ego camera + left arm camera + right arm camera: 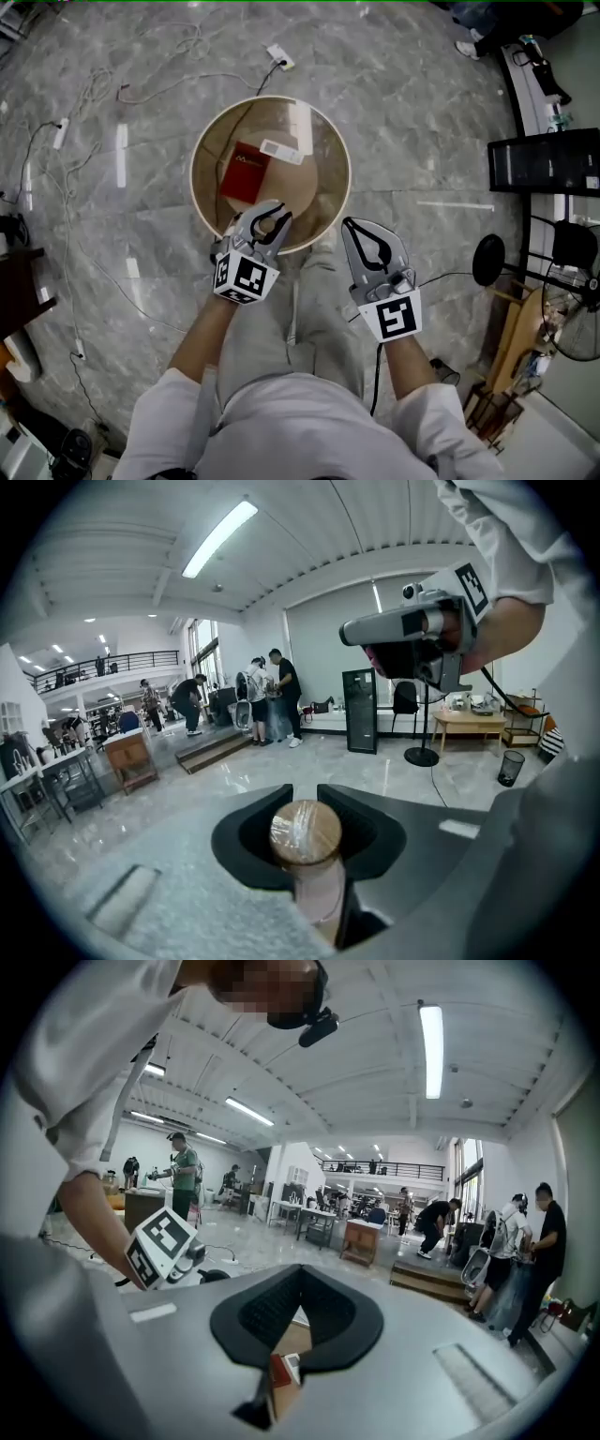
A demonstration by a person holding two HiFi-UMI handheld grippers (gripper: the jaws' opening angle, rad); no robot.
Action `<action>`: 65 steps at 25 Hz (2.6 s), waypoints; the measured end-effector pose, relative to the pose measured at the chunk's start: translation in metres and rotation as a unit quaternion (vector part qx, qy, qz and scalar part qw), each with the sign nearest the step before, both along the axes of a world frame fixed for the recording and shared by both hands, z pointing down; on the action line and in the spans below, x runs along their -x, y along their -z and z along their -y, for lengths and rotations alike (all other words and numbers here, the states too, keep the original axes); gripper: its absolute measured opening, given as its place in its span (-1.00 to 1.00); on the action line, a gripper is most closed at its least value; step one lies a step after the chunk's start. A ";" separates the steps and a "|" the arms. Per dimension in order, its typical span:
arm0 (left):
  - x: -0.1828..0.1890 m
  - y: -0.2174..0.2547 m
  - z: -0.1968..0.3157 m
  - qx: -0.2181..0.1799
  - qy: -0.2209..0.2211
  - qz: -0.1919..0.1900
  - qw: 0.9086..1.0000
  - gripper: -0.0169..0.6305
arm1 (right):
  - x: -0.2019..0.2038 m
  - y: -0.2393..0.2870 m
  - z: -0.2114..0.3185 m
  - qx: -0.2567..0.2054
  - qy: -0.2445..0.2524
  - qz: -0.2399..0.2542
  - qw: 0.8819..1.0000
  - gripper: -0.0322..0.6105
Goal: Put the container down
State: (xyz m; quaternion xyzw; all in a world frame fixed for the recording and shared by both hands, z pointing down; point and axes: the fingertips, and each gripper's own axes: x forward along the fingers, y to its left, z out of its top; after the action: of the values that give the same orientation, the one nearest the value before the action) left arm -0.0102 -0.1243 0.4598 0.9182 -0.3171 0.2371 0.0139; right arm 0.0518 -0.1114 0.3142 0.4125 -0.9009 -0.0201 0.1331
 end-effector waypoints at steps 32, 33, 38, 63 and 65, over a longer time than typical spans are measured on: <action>-0.026 -0.352 0.105 0.097 0.039 0.043 0.994 -0.68 | 0.002 -0.301 0.122 0.106 0.091 -0.018 0.990 -0.89; -0.025 -0.355 0.105 0.098 0.039 0.044 0.993 -0.68 | 0.002 -0.304 0.123 0.107 0.092 -0.018 0.990 -0.89; -0.024 -0.369 0.104 0.100 0.034 0.052 0.993 -0.68 | 0.002 -0.317 0.123 0.114 0.091 -0.019 0.989 -0.89; 0.040 -0.260 0.087 0.033 0.113 -0.030 0.993 -0.65 | 0.014 -0.295 0.122 0.098 0.070 -0.020 0.993 -0.89; 0.056 -0.233 0.083 0.023 0.122 -0.030 0.992 -0.89 | 0.015 -0.289 0.118 0.097 0.068 -0.020 0.993 -0.89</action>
State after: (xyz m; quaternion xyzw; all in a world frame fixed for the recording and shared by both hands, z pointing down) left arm -0.0658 -0.2069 0.6927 0.8785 -0.4211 0.2134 0.0730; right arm 0.0367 -0.2296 0.6030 0.3354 -0.9216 0.0505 0.1885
